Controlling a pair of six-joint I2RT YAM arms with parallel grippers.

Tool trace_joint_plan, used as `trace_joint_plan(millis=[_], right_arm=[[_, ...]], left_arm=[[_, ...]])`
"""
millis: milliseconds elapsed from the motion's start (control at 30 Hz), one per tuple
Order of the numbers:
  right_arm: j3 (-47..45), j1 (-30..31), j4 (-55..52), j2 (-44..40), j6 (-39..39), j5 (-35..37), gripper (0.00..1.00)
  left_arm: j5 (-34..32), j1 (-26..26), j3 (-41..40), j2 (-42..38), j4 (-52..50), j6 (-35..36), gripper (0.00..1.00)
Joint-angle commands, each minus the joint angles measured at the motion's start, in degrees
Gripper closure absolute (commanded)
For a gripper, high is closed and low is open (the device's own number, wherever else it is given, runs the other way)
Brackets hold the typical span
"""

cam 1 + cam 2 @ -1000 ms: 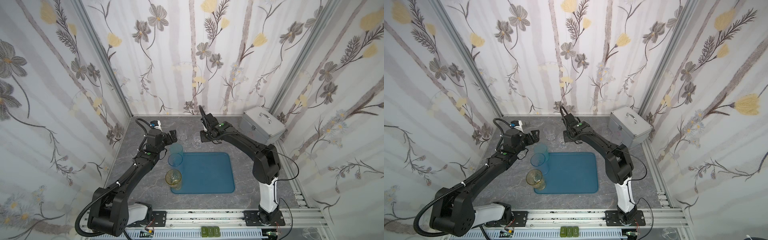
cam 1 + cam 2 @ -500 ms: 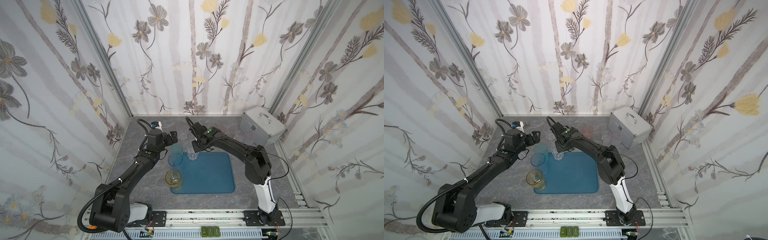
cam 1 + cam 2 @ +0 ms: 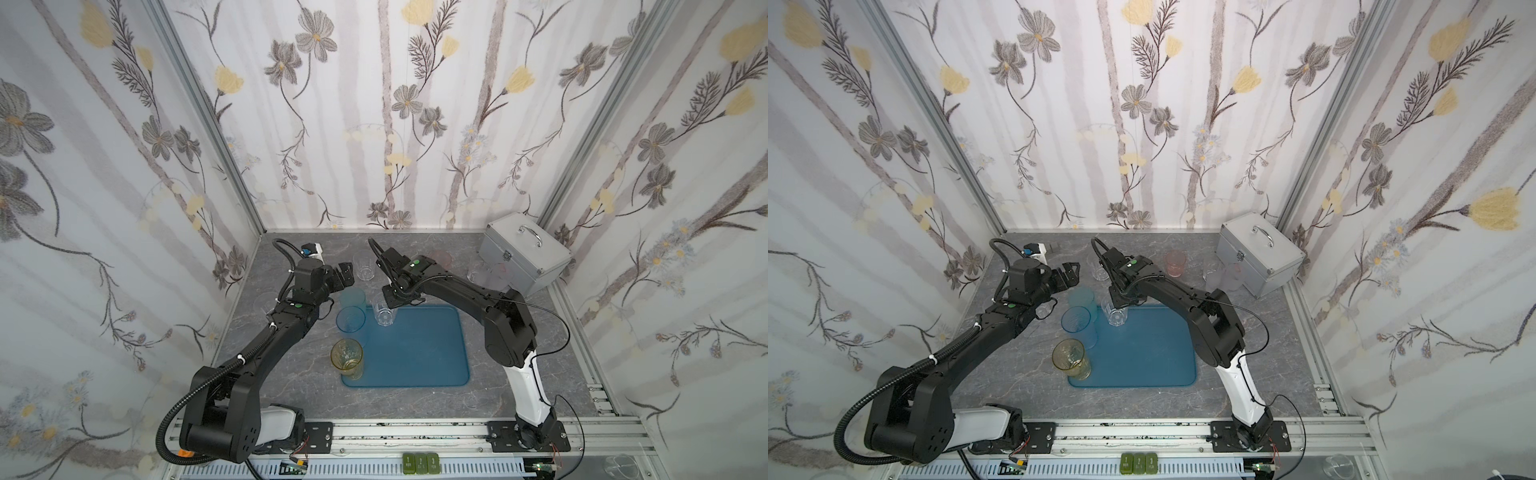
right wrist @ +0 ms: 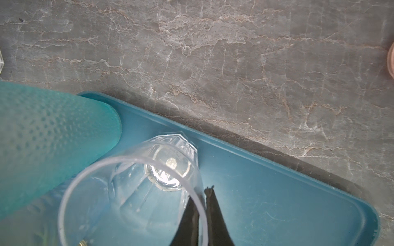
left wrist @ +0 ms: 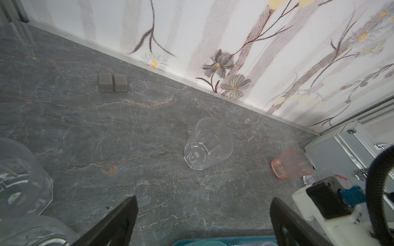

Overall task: Place the glasses into the tray
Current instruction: Place the glass on the tray.

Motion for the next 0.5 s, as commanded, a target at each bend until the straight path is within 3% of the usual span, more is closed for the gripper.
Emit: trace_joint_plan(millis=[0, 167, 367, 467], right_arm=[[0.83, 0.08, 1.22, 0.80, 0.38, -1.41, 0.85], [0.75, -0.14, 2.58, -0.80, 1.34, -4.02, 0.74], [-0.19, -2.04, 7.40, -5.68, 4.24, -12.16, 0.62], [-4.10, -2.96, 12.31, -9.83, 6.49, -13.02, 0.59]], left_arm=[[0.47, 0.12, -0.12, 0.08, 2.04, -0.66, 0.01], [0.78, 0.16, 0.29, -0.09, 2.04, -0.38, 0.01], [1.90, 0.25, 2.36, 0.68, 1.62, -0.30, 0.01], [2.68, 0.25, 4.52, 2.65, 0.93, -0.42, 0.02]])
